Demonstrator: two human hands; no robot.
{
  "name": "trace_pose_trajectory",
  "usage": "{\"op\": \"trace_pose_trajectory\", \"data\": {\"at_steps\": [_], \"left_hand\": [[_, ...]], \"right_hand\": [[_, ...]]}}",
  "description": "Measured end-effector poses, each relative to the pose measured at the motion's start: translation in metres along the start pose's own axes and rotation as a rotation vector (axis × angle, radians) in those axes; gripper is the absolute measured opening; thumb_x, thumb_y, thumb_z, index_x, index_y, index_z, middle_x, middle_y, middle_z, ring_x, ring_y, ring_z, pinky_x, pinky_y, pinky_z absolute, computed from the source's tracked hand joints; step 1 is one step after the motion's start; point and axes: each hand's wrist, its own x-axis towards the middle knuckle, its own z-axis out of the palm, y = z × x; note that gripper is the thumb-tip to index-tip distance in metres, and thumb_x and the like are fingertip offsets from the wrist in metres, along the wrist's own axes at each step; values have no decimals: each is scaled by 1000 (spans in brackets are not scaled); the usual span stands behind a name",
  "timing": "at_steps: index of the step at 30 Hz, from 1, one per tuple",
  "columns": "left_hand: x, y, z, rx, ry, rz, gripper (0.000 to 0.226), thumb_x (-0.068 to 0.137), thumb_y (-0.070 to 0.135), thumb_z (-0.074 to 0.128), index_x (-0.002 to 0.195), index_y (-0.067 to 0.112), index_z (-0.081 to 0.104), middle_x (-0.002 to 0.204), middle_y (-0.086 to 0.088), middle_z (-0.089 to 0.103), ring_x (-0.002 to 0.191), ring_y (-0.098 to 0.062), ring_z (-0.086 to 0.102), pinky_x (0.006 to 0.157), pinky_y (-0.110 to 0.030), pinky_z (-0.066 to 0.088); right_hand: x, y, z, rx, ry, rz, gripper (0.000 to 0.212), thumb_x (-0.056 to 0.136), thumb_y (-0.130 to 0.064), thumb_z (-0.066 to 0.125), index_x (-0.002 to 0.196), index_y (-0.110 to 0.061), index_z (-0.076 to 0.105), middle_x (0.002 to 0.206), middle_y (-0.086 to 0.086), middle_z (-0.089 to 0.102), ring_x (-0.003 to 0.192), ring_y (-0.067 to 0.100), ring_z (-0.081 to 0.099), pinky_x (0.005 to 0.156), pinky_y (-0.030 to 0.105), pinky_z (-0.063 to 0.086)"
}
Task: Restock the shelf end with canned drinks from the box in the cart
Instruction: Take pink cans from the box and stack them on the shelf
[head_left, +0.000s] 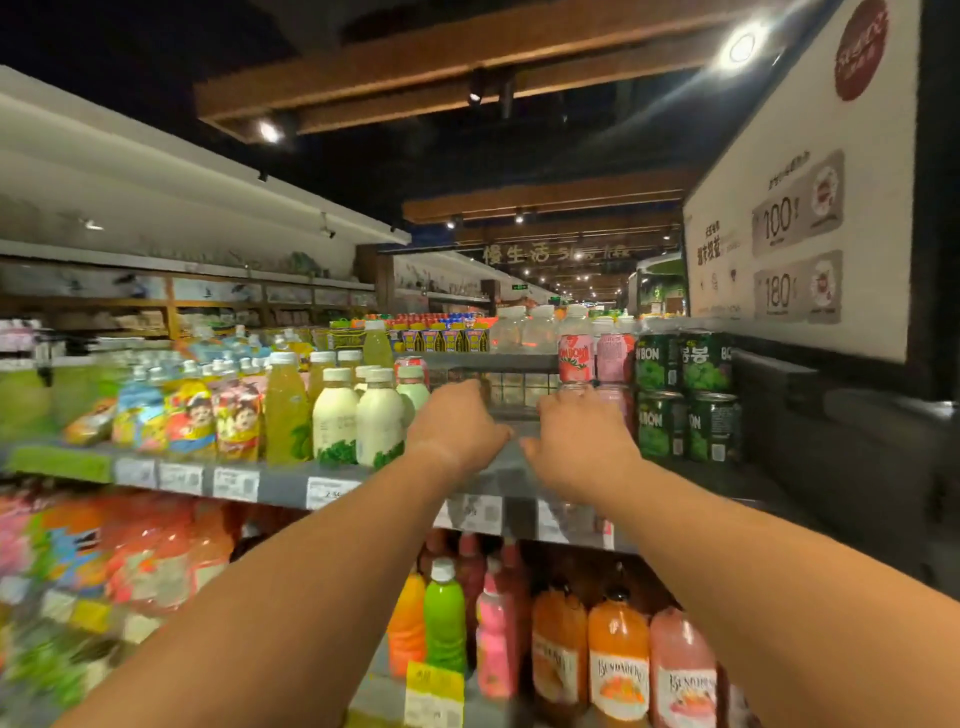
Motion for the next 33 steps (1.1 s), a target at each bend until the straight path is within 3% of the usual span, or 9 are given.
{"op": "trace_pose_trajectory", "data": {"at_steps": [3, 8, 14, 18, 21, 25, 33], "left_hand": [[-48, -41, -19, 131, 87, -25, 46, 78, 44, 69, 116, 18, 60, 114, -6, 61, 107, -30, 62, 85, -40, 53], [-134, -120, -42, 244, 22, -159, 44, 77, 48, 67, 110, 20, 62, 112, -6, 62, 105, -32, 63, 80, -39, 51], [-255, -211, -40, 247, -59, -427, 54, 69, 51, 64, 113, 20, 64, 110, -9, 67, 103, -33, 64, 82, -39, 53], [-358, -281, -12, 231, -219, -738, 52, 82, 41, 65, 127, 17, 53, 120, -11, 59, 107, -33, 61, 85, -42, 54], [-431, -322, 4, 182, -273, -902, 48, 83, 38, 60, 124, 14, 53, 123, -11, 57, 109, -33, 60, 88, -41, 53], [-478, -357, 3, 172, -244, -984, 47, 83, 38, 63, 124, 17, 53, 123, -10, 57, 111, -31, 60, 86, -39, 50], [-514, -408, 13, 103, -275, -1082, 42, 87, 38, 57, 123, 15, 57, 126, -10, 58, 112, -32, 61, 93, -40, 52]], "right_hand": [[-27, -36, 1, 92, 53, -119, 47, 87, -54, 51, 114, -15, 57, 113, 9, 59, 108, 32, 51, 87, 44, 41], [-73, -108, 16, 250, 58, -229, 46, 84, -56, 56, 106, -16, 60, 106, 11, 60, 104, 34, 53, 85, 43, 43], [-151, -213, 77, 436, -139, -254, 49, 82, -55, 57, 110, -16, 61, 108, 10, 61, 103, 33, 55, 85, 42, 46], [-229, -280, 124, 493, -368, -277, 49, 84, -54, 56, 113, -14, 57, 110, 9, 59, 109, 33, 53, 88, 43, 46], [-290, -322, 158, 468, -518, -373, 53, 84, -54, 52, 120, -15, 53, 116, 8, 55, 114, 32, 50, 91, 44, 42], [-336, -365, 179, 414, -613, -479, 58, 85, -57, 52, 126, -17, 50, 124, 9, 52, 118, 32, 46, 98, 46, 39], [-354, -408, 205, 425, -674, -518, 58, 90, -57, 47, 128, -14, 49, 127, 8, 53, 120, 29, 45, 103, 45, 38]]}}
